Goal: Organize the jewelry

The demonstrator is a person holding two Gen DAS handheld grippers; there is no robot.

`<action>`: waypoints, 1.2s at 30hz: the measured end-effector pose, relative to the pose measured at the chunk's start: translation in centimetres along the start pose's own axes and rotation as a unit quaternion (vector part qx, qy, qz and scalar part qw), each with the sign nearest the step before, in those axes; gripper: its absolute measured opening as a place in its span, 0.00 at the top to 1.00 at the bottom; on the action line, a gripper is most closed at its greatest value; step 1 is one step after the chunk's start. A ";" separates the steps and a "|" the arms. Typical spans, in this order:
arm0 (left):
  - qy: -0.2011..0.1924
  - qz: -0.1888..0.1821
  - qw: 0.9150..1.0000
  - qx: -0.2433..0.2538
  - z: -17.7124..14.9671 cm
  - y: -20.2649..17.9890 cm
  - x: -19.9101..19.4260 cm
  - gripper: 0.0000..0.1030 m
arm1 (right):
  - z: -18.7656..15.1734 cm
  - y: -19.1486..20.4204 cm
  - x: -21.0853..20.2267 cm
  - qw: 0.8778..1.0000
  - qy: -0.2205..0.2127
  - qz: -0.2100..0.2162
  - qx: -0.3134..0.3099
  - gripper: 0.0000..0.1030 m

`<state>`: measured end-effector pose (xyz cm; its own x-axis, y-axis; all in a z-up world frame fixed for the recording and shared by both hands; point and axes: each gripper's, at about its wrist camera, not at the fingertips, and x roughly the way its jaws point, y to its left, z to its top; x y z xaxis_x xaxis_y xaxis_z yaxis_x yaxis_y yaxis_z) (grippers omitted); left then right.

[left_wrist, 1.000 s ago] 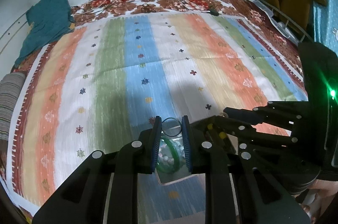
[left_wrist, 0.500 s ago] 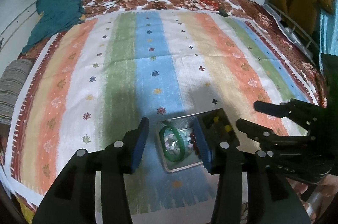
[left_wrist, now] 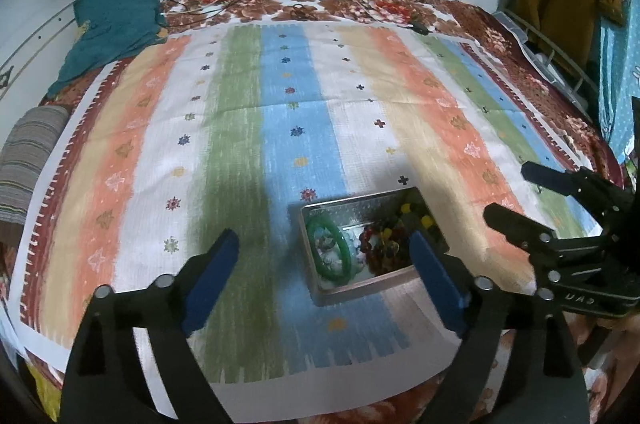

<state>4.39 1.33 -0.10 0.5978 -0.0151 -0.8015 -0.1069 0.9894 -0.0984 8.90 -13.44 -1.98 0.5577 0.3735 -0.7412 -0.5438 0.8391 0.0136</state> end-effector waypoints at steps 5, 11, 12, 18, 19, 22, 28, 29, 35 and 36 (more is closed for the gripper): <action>0.001 0.011 1.000 0.000 -0.9 0.1 -0.3 0.06 | -0.4 -0.3 -0.5 1.000 -0.005 -0.001 0.001 0.10; 0.001 0.016 1.000 0.005 -1.1 0.1 -0.4 0.06 | -0.4 -0.5 -0.7 1.000 -0.008 0.007 0.004 0.08; 0.001 0.017 1.000 0.004 -1.1 0.1 -0.4 0.06 | -0.4 -0.5 -0.8 1.000 -0.009 0.009 0.005 0.08; -0.008 0.021 1.000 -0.001 -1.2 0.1 -0.9 0.06 | -0.4 -0.5 -1.1 1.000 -0.012 0.012 0.004 0.08; -0.009 0.024 1.000 0.001 -1.3 0.0 -1.0 0.06 | -0.4 -0.5 -1.1 1.000 -0.014 0.011 0.005 0.08; -0.014 0.029 0.999 -0.001 -1.3 0.2 -1.2 0.06 | -0.3 -0.6 -1.6 1.000 -0.022 0.010 0.007 0.08; -0.024 0.021 0.999 -0.002 -1.3 0.4 -1.6 0.06 | -0.7 -0.9 -1.9 1.000 -0.019 0.010 0.005 0.08; -0.024 0.022 0.999 0.000 -1.5 0.3 -1.6 0.06 | -0.6 -0.9 -1.9 1.000 -0.020 0.010 0.005 0.08; -0.028 0.030 0.999 0.013 -1.7 -0.2 -1.6 0.06 | -0.7 -0.9 -2.0 1.000 -0.020 0.014 0.004 0.08; -0.029 0.031 0.999 0.014 -1.7 -0.2 -1.6 0.06 | -0.8 -0.9 -2.0 1.000 -0.021 0.015 0.003 0.08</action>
<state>2.12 0.91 0.18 0.6356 0.0538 -0.7701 -0.1232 0.9918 -0.0324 7.72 -15.24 -1.03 0.5661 0.4151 -0.7122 -0.5581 0.8288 0.0395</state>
